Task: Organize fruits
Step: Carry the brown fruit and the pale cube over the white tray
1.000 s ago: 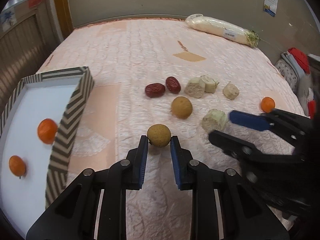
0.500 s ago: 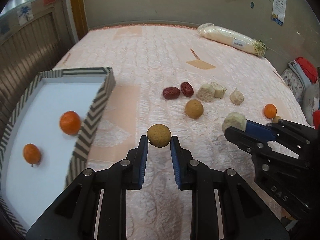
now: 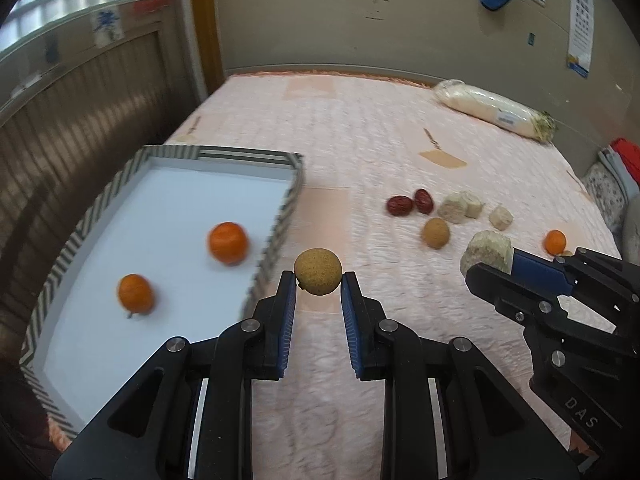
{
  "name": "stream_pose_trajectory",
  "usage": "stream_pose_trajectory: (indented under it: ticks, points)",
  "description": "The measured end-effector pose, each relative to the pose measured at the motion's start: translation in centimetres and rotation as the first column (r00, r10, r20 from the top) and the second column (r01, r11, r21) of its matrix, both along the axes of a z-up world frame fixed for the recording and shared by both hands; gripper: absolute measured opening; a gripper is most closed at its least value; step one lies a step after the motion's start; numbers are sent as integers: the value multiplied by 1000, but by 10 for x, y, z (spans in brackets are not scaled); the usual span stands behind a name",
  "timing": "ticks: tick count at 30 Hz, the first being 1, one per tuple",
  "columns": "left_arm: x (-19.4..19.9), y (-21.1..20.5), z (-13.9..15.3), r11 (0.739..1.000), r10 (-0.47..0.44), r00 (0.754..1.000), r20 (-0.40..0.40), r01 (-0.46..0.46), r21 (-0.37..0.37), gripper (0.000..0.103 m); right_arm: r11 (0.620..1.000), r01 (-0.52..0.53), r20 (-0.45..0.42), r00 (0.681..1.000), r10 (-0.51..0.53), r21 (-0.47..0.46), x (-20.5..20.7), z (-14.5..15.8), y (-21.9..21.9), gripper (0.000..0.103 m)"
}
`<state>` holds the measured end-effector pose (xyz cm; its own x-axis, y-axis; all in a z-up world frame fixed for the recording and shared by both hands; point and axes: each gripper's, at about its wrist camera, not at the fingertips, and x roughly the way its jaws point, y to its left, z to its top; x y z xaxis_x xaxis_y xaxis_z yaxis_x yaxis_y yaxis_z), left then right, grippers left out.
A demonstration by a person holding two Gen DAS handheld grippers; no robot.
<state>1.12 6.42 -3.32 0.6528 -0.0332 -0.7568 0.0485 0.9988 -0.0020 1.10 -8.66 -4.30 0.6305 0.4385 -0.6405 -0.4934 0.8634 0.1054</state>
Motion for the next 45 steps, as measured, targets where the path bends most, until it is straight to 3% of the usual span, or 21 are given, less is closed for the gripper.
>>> stream_pose_trajectory:
  ticks: [15,45]
  points:
    - [-16,53,6,994,113,993,24,-113,11,22,996,-88,16,996,88,-4,-7,10,54,19]
    - [-35,133,-17,961,276,961,-13,-277,-8,22,972,-225,-20,974,224,-63,-4,-2,145,19]
